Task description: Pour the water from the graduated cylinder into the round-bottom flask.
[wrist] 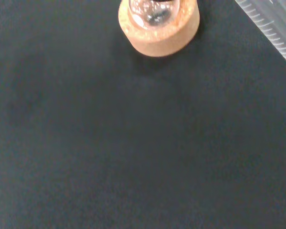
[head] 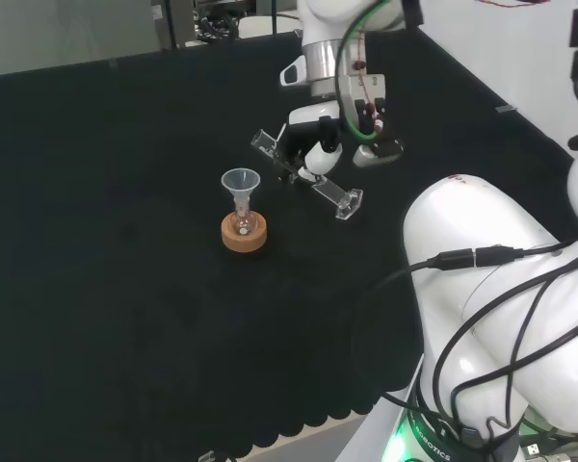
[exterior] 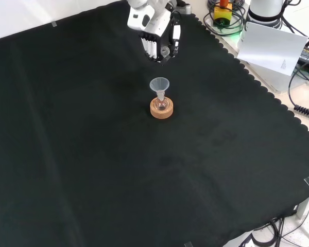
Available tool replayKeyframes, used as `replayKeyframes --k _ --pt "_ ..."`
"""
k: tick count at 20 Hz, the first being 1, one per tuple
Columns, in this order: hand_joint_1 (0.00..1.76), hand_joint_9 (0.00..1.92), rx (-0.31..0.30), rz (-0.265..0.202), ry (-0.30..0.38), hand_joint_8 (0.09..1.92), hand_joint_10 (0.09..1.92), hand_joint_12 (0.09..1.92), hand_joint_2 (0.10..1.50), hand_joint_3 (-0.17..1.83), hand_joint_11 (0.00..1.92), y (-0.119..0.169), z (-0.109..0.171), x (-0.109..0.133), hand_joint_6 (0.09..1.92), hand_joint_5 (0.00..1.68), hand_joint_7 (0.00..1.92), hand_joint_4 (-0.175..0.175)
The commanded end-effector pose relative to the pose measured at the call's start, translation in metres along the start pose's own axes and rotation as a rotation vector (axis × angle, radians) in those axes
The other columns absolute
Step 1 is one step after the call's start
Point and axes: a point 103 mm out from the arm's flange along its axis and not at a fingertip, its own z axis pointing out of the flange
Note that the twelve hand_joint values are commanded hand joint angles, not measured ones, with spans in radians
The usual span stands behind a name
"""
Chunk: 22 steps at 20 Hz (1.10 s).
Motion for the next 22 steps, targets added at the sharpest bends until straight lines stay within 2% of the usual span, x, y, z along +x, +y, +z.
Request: replayKeyframes --k 1,4,7,15,22 --pt "1.34 1.15 0.127 0.097 -0.045 1.3 0.49 0.89 1.2 0.0 1.0 -0.001 -0.01 -0.017 0.82 0.83 0.81 -0.06" --pt "1.34 1.16 0.183 0.117 -0.044 1.29 0.47 0.88 1.19 0.0 1.0 0.0 -0.012 -0.019 0.8 0.86 0.82 -0.057" --pt "1.34 1.17 0.266 0.153 -0.039 1.28 0.46 0.88 1.19 0.0 1.01 0.003 -0.013 -0.02 0.79 0.87 0.82 -0.061" --pt "1.34 1.18 0.361 0.175 -0.065 1.27 0.45 0.88 1.19 0.0 1.01 0.01 -0.013 -0.016 0.79 0.88 0.83 -0.063" --pt "1.34 1.18 0.41 0.202 -0.081 1.27 0.44 0.88 1.19 0.0 1.01 0.013 -0.016 -0.014 0.79 0.89 0.83 -0.066"
